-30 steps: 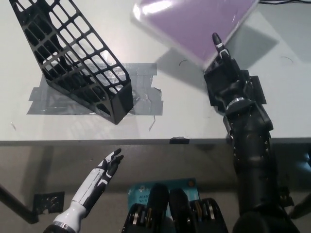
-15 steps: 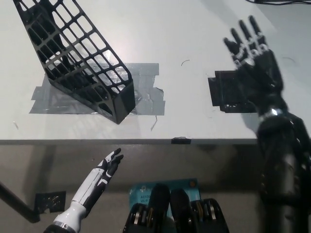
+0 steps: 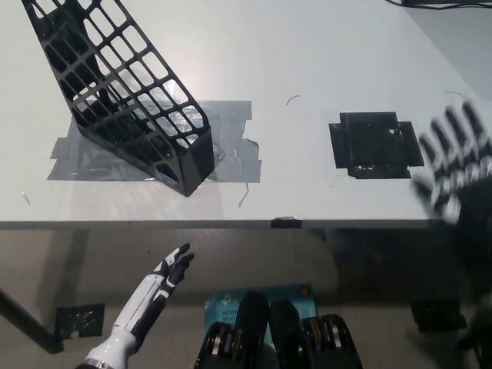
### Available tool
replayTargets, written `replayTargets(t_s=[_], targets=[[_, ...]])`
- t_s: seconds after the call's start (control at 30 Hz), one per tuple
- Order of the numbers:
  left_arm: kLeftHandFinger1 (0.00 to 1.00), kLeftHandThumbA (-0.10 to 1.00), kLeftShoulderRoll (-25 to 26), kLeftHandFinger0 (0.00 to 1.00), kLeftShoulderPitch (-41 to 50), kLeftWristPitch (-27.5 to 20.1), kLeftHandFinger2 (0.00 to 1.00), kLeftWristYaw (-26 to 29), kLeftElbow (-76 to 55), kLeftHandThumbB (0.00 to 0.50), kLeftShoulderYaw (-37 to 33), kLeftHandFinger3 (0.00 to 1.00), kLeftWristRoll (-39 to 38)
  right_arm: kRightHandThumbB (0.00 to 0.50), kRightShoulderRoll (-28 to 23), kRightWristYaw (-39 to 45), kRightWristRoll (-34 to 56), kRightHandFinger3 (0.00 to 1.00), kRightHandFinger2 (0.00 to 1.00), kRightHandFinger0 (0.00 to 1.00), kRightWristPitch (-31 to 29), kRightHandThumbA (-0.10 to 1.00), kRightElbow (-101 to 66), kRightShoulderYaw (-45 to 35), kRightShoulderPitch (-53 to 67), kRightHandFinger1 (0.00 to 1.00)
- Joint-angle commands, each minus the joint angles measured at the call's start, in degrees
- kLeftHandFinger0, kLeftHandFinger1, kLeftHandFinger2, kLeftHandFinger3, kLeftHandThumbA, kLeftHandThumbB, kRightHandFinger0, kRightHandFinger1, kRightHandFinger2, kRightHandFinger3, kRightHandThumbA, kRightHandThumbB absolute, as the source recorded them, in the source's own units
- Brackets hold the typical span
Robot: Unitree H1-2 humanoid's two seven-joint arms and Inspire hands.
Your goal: A shelf with a book inside it is placed on the center of the desk infront of the robot. The robot uses its right hand to grab the book, take it out and hand it to a person.
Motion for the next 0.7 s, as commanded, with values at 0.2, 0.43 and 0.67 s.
replayTargets(t_s=[0.2, 0.43, 0.67], targets=[[1.0, 1.0, -1.9, 1.0, 3.4, -5.0, 1.0, 1.2, -0.2, 0.334, 3.1, 1.0, -3.8, 0.37, -1.9, 5.5, -12.1, 1.0, 1.0, 1.0, -13.5, 1.0, 10.9, 12.2, 12.8, 1.0], [1.0, 1.0, -2.4, 1.0, 4.0, -5.0, 1.0, 1.5, -0.3, 0.351, 3.7, 1.0, -3.6, 0.24, -3.7, 4.0, -19.2, 1.0, 1.0, 1.0, -17.3, 1.0, 16.3, 14.7, 11.8, 1.0], [1.0, 1.0, -2.8, 1.0, 4.7, -5.1, 1.0, 1.7, -0.8, 0.347, 4.0, 1.0, -2.8, 0.231, -4.8, 3.2, -21.8, 1.0, 1.0, 1.0, -17.4, 1.0, 18.7, 16.2, 11.8, 1.0]])
